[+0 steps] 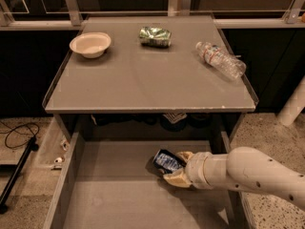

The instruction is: Place pepsi can into top drawer

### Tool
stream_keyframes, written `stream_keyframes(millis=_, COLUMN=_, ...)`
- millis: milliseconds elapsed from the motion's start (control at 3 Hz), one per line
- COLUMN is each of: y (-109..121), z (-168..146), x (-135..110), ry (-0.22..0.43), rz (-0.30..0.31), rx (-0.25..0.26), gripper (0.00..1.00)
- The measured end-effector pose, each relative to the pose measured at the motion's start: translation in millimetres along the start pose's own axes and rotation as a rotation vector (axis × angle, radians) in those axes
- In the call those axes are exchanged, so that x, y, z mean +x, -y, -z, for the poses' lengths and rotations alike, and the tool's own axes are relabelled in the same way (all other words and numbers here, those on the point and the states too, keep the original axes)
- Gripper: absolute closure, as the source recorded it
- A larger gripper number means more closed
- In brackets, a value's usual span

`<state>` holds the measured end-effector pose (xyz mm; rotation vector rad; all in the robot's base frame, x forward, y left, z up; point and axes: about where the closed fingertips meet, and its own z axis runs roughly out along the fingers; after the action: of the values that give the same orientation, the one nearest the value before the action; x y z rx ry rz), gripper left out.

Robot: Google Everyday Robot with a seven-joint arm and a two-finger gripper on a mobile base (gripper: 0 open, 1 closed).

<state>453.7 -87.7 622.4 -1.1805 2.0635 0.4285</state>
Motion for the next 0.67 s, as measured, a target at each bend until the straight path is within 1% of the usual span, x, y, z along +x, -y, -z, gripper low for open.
stream_keyframes(millis=667, y=0.0, z=0.0, x=0.0, ry=0.0, rz=0.0, rx=0.0, gripper=0.35)
